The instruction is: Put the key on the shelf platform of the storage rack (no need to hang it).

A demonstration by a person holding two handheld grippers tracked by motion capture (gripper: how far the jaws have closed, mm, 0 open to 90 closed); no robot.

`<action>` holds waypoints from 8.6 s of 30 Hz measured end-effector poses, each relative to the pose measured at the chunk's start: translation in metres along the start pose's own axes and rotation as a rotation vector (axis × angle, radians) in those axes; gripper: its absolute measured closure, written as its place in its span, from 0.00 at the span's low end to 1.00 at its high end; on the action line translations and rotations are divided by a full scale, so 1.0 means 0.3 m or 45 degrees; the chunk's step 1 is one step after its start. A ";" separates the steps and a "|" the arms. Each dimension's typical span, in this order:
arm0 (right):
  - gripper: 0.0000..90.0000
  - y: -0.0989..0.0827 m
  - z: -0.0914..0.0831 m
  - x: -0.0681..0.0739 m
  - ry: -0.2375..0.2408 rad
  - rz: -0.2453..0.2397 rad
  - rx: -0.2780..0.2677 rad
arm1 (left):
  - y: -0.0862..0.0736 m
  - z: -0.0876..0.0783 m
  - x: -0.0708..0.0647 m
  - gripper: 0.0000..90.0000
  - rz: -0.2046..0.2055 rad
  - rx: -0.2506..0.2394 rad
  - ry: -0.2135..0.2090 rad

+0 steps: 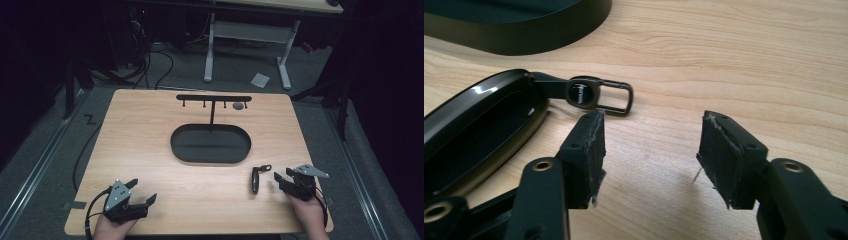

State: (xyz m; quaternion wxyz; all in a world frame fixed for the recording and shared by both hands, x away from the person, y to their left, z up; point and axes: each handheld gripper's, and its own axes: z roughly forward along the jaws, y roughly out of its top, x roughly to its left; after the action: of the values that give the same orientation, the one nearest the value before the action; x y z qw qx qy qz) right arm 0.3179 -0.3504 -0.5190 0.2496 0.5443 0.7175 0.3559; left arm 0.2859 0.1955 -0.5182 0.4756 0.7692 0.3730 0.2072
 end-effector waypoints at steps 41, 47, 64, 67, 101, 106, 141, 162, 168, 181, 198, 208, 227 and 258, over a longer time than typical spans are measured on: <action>0.98 0.066 0.028 0.384 0.275 -0.318 -0.039 | -0.008 0.016 -0.006 0.19 0.028 0.043 -0.030; 0.98 0.071 0.071 0.411 0.243 -0.394 0.007 | -0.019 -0.012 -0.004 0.19 0.019 0.037 -0.008; 0.98 -0.007 -0.002 0.291 0.150 -0.340 0.062 | 0.036 0.066 -0.032 0.19 0.065 0.010 -0.099; 0.99 -0.017 -0.018 0.261 0.125 -0.312 0.063 | 0.043 0.076 -0.036 0.19 0.073 0.010 -0.111; 0.47 0.030 -0.043 0.167 0.084 -0.246 0.257 | 0.034 0.067 -0.020 0.19 0.059 0.009 -0.121; 0.36 0.050 -0.029 0.183 0.088 -0.313 0.414 | 0.032 0.065 -0.021 0.19 0.052 0.009 -0.138; 0.24 0.210 0.065 0.242 0.082 -0.608 1.051 | 0.035 0.074 -0.025 0.19 0.056 0.011 -0.159; 0.29 0.305 0.184 0.253 0.105 -0.544 1.140 | 0.037 0.073 -0.021 0.19 0.057 0.007 -0.165; 0.36 0.305 0.222 0.251 0.124 -0.515 1.153 | 0.036 0.074 -0.021 0.19 0.057 0.008 -0.163; 0.30 0.294 0.249 0.261 0.180 -0.521 1.160 | 0.036 0.074 -0.022 0.19 0.058 0.007 -0.164; 0.54 0.319 0.256 0.245 0.172 -0.505 1.192 | 0.036 0.076 -0.024 0.19 0.064 0.012 -0.167; 0.54 0.356 0.220 0.251 0.171 -0.513 1.166 | 0.033 0.078 -0.022 0.19 0.063 0.020 -0.166; 0.55 0.503 0.108 0.275 0.133 -0.525 1.107 | 0.022 0.052 -0.016 0.19 0.050 0.014 -0.146; 0.54 0.638 0.272 0.399 0.156 -0.708 1.037 | 0.006 0.015 -0.003 0.19 0.029 0.005 -0.119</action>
State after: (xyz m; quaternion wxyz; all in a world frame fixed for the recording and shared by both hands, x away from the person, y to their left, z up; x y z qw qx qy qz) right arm 0.4603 -0.1866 -0.4165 0.0595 0.3636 0.9297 -0.0019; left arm 0.2890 0.1918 -0.5188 0.4885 0.7832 0.3421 0.1758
